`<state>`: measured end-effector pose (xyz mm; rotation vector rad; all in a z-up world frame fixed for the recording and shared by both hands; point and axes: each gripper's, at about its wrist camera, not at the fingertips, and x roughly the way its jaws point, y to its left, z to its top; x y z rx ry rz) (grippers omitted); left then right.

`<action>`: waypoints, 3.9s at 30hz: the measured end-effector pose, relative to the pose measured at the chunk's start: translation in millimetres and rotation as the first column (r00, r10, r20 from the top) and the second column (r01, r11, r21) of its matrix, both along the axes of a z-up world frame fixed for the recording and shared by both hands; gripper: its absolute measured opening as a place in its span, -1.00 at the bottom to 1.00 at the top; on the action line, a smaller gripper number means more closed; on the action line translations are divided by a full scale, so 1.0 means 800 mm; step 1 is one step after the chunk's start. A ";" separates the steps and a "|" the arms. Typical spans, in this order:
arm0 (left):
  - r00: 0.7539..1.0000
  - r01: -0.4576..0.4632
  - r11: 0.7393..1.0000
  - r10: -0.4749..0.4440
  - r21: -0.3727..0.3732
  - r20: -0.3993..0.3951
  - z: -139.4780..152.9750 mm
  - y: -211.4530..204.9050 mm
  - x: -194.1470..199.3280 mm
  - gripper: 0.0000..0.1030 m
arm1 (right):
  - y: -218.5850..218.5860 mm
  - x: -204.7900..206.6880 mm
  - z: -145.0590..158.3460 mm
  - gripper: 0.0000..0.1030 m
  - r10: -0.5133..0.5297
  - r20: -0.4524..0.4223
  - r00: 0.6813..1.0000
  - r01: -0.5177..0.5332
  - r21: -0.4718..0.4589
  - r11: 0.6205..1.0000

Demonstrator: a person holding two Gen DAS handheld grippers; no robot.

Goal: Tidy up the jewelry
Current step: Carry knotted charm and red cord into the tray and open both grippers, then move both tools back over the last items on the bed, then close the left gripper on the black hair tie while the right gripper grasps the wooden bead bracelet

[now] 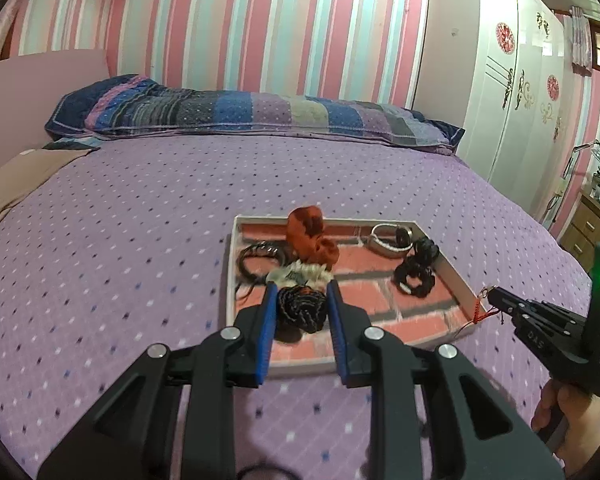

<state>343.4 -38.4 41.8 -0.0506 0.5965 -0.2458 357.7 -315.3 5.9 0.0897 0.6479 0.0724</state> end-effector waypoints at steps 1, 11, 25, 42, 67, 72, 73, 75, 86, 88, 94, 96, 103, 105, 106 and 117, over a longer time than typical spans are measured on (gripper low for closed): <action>1.000 0.006 1.000 -0.006 -0.002 -0.008 -0.002 -0.004 0.010 -0.51 | 0.000 0.005 0.003 -0.92 -0.001 0.007 1.000 0.001 -0.003 1.000; 0.993 -0.008 1.000 0.011 0.023 -0.115 -0.053 -0.026 0.091 -0.51 | -0.010 0.069 -0.011 -0.92 -0.019 -0.020 1.000 0.018 -0.037 0.999; 0.971 -0.038 0.998 0.046 0.040 -0.235 -0.105 -0.023 0.151 -0.50 | -0.012 0.123 -0.072 -0.92 -0.036 -0.147 0.988 0.025 -0.073 0.997; 0.971 -0.042 0.991 0.070 0.124 -0.227 -0.107 -0.025 0.143 0.10 | -0.010 0.117 -0.071 -0.12 -0.030 -0.174 0.984 0.016 -0.083 0.996; 0.986 -0.137 0.987 0.143 0.080 -0.083 -0.016 0.090 -0.094 0.81 | 0.008 -0.119 -0.015 0.92 -0.109 -0.079 0.991 0.104 -0.067 0.992; 0.981 -0.139 0.987 0.148 0.078 -0.126 -0.047 0.105 -0.123 0.81 | 0.025 -0.149 -0.023 0.92 -0.089 -0.084 0.993 0.085 -0.052 0.995; 0.981 -0.134 0.987 0.144 0.084 -0.132 -0.053 0.105 -0.125 0.81 | 0.029 -0.151 -0.025 0.92 -0.086 -0.083 0.993 0.082 -0.056 0.995; 0.979 -0.107 0.991 0.120 0.084 -0.163 -0.068 0.101 -0.123 0.81 | 0.039 -0.152 -0.032 0.92 -0.076 -0.086 0.993 0.070 -0.066 0.995; 0.969 -0.060 0.995 0.077 0.077 -0.234 -0.114 0.093 -0.104 0.81 | 0.067 -0.139 -0.065 0.91 -0.052 -0.151 0.987 0.040 -0.078 0.996; 0.963 -0.053 0.996 0.070 0.069 -0.261 -0.125 0.093 -0.097 0.81 | 0.071 -0.139 -0.067 0.91 -0.045 -0.154 0.987 0.034 -0.074 0.997; 0.962 -0.037 0.995 0.060 0.091 -0.266 -0.133 0.086 -0.088 0.81 | 0.083 -0.133 -0.073 0.91 -0.047 -0.165 0.985 0.034 -0.083 0.996; 0.964 -0.029 0.995 0.054 0.100 -0.262 -0.134 0.083 -0.087 0.81 | 0.086 -0.131 -0.076 0.91 -0.049 -0.169 0.984 0.035 -0.087 0.996; 0.966 -0.009 0.990 0.044 0.139 -0.253 -0.143 0.071 -0.082 0.75 | 0.096 -0.123 -0.086 0.76 -0.046 -0.196 0.979 0.026 -0.101 0.995; 0.968 -0.009 0.990 0.045 0.143 -0.248 -0.143 0.070 -0.081 0.48 | 0.098 -0.121 -0.090 0.58 -0.038 -0.208 0.977 0.017 -0.102 0.995; 0.968 -0.007 0.990 0.042 0.139 -0.248 -0.144 0.069 -0.080 0.34 | 0.098 -0.122 -0.090 0.58 -0.038 -0.206 0.978 0.017 -0.103 0.995; 0.970 0.050 0.994 -0.024 0.102 -0.240 -0.141 0.060 -0.084 -0.57 | 0.104 -0.123 -0.090 0.13 0.003 -0.204 0.979 -0.018 -0.075 0.997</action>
